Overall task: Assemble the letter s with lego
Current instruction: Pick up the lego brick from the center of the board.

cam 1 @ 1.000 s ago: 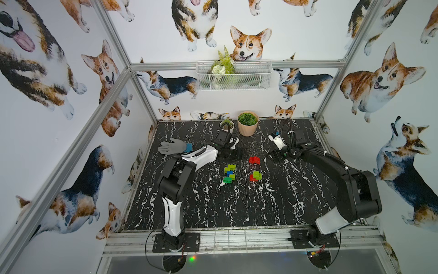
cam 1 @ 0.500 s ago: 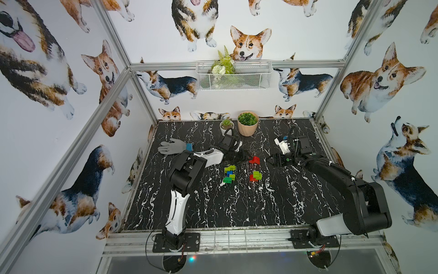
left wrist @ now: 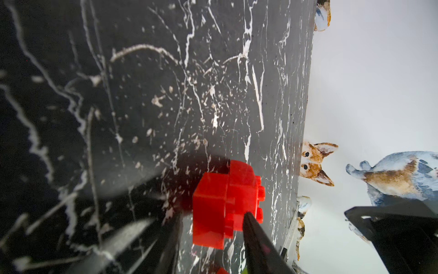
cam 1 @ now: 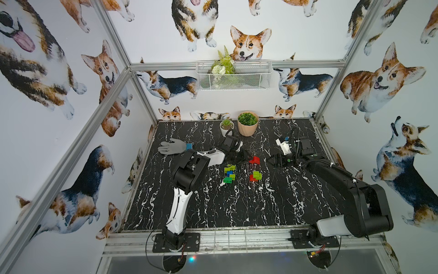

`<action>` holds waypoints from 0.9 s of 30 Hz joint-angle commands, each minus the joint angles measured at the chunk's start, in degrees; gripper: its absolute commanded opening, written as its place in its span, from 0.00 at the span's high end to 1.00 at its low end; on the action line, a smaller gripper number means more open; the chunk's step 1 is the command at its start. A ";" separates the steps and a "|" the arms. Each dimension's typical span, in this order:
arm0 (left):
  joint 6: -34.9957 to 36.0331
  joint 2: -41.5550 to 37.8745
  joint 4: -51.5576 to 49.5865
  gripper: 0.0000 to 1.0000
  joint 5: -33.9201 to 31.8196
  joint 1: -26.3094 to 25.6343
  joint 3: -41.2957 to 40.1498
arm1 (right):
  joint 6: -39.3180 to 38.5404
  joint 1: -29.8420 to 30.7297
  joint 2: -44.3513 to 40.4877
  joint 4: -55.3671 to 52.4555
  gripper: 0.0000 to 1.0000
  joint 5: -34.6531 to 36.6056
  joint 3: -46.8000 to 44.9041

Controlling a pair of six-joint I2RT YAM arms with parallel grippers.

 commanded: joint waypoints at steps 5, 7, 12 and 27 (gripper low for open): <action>-0.20 1.11 -0.42 0.60 -0.60 0.04 1.29 | 0.22 -0.21 0.28 0.59 0.24 -1.14 0.37; -0.22 1.35 -0.42 0.62 -0.68 0.04 1.54 | 0.31 -0.30 0.22 0.59 0.24 -1.30 0.37; -0.46 1.62 -0.42 0.66 -0.32 -0.03 1.81 | 0.65 -0.30 0.35 0.84 0.23 -1.89 0.10; -0.82 -1.60 -1.32 0.79 -1.15 -0.66 1.95 | 3.95 -0.47 0.60 2.27 0.23 -3.66 -1.36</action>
